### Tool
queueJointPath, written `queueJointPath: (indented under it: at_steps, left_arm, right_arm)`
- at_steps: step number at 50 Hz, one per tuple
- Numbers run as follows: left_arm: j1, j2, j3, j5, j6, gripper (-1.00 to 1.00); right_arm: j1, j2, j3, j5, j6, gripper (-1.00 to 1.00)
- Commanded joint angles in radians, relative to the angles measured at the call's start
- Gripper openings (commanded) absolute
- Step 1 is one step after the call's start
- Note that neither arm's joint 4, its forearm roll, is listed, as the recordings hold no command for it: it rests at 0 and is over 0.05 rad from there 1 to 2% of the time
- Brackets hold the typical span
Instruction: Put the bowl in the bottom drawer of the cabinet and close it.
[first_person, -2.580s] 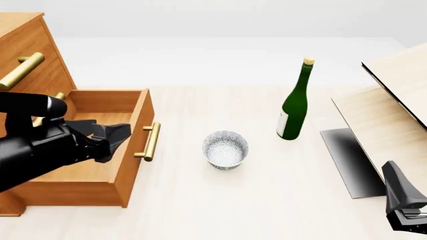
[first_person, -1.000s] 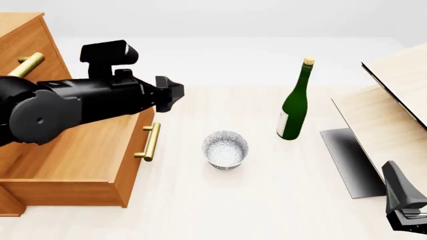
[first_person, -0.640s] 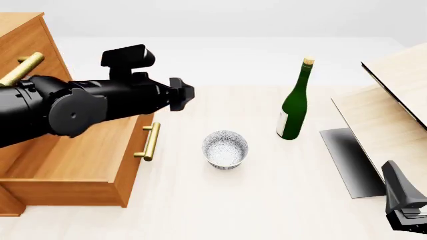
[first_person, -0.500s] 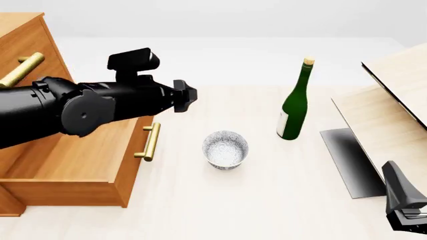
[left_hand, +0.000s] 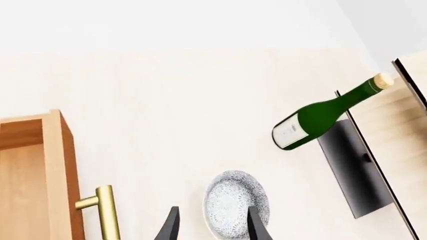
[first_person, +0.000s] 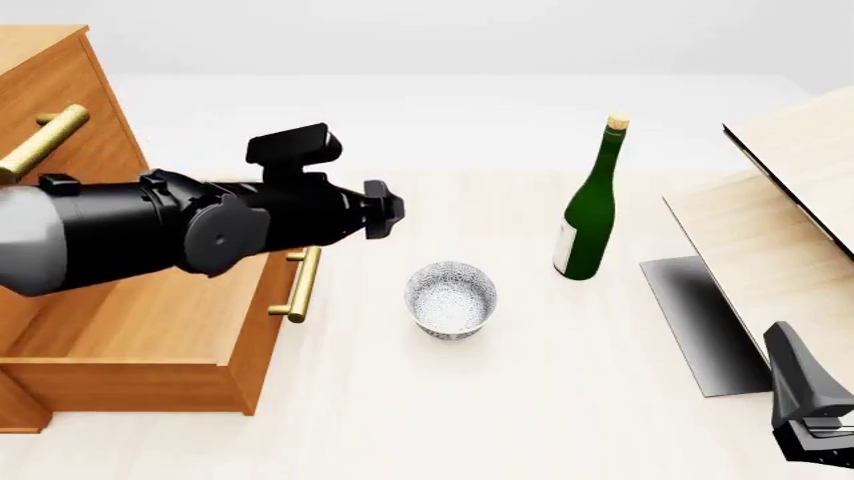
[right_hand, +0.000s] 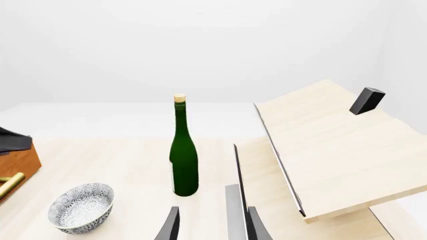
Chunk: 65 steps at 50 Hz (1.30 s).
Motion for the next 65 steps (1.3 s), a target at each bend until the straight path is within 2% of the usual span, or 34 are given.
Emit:
queueJointPath:
  at_steps: [1, 65]
  left_arm:
    - [-0.008, 0.05, -0.008, -0.017, -0.02, 1.0]
    - [-0.049, 0.303, -0.053, -0.11, -0.132, 1.0]
  right_arm:
    - [0.0, 0.0, 0.0, 0.0, 0.0, 1.0]
    - [0.0, 0.0, 0.0, 0.0, 0.0, 1.0]
